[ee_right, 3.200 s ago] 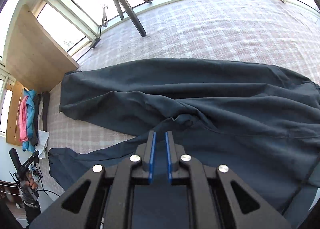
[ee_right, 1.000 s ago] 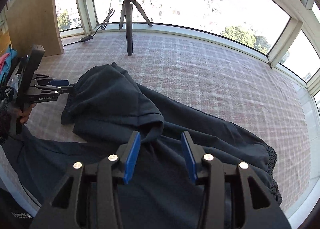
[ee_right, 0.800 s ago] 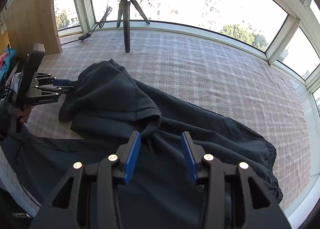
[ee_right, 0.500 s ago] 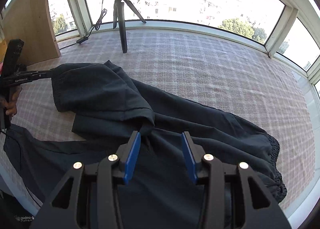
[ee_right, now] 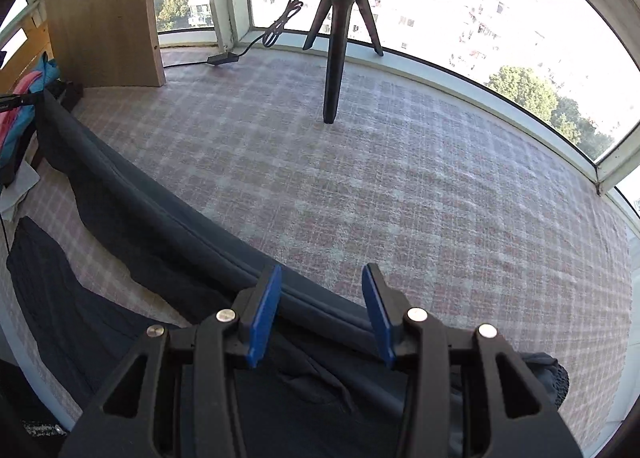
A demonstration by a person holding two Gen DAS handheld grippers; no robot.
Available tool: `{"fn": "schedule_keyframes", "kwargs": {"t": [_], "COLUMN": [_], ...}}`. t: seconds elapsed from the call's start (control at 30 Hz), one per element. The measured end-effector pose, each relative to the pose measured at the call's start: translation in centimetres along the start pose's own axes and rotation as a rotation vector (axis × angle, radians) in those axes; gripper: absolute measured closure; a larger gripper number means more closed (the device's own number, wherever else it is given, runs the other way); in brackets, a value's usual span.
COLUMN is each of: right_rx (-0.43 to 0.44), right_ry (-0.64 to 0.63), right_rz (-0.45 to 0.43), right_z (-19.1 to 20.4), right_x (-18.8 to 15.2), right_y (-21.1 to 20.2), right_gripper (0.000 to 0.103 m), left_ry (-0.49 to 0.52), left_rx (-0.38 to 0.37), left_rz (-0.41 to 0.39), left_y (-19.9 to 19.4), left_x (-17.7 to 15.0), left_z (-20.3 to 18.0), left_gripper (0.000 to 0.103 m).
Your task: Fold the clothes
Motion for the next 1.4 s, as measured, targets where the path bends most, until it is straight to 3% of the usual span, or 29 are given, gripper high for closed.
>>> {"fn": "schedule_keyframes", "kwargs": {"t": [0.17, 0.23, 0.33, 0.53, 0.67, 0.9, 0.93, 1.0, 1.03, 1.13, 1.2, 1.3, 1.4], "right_rx": [0.120, 0.190, 0.146, 0.040, 0.015, 0.166, 0.203, 0.253, 0.250, 0.205, 0.149, 0.055, -0.012], "right_ry": [-0.152, -0.223, -0.341, -0.425, -0.464, -0.412, -0.388, -0.370, -0.369, -0.311, -0.273, -0.212, -0.151], "right_rz": [0.109, 0.109, 0.104, 0.141, 0.183, 0.251, 0.266, 0.287, 0.282, 0.205, 0.123, -0.059, -0.235], "right_z": [4.2, 6.2, 8.1, 6.0, 4.2, 2.6, 2.6, 2.8, 2.8, 2.2, 1.2, -0.5, -1.3], "right_x": [2.0, 2.2, 2.5, 3.6, 3.6, 3.3, 3.1, 2.4, 2.2, 3.0, 4.2, 5.6, 5.1], "right_y": [3.8, 3.7, 4.4, 7.3, 9.4, 10.8, 10.8, 10.6, 10.3, 8.3, 5.3, -2.7, -11.0], "right_gripper": [0.061, 0.061, 0.060, 0.059, 0.045, 0.046, 0.050, 0.099, 0.100, 0.101, 0.101, 0.102, 0.102], "left_ry": [0.015, 0.022, 0.036, 0.054, 0.061, 0.064, 0.062, 0.067, 0.067, 0.066, 0.082, 0.102, 0.131], "left_rx": [0.011, 0.019, 0.026, 0.036, 0.041, 0.065, 0.064, 0.068, 0.071, 0.080, 0.075, 0.050, 0.035], "left_rz": [-0.006, -0.018, -0.025, -0.033, -0.036, -0.038, -0.036, -0.038, -0.049, -0.085, -0.151, -0.256, -0.304], "left_y": [0.7, 0.6, 0.5, 0.1, -0.7, -1.6, -1.6, -1.8, -2.2, -3.6, -6.4, -11.5, -14.7], "left_x": [1.8, 2.7, 3.7, 3.6, 3.1, 2.4, 2.3, 2.3, 2.5, 3.1, 3.8, 3.3, -0.1], "left_z": [-0.7, -0.5, -0.5, -0.6, -0.3, -0.1, -0.1, -0.3, -0.4, -0.7, -1.5, -2.7, -3.6], "left_gripper": [0.097, 0.097, 0.097, 0.097, 0.097, 0.097, 0.097, 0.097, 0.097, 0.097, 0.097, 0.097, 0.097]}}
Point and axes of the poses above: each gripper's, at about its wrist camera, not at the fingertips, and y roughly the way its jaws point, z to its left, x to its top, the point moved 7 cm from there along y, roughly the way its jaws point, and after that the axes turned 4 degrees about y, right-handed, at the moved point
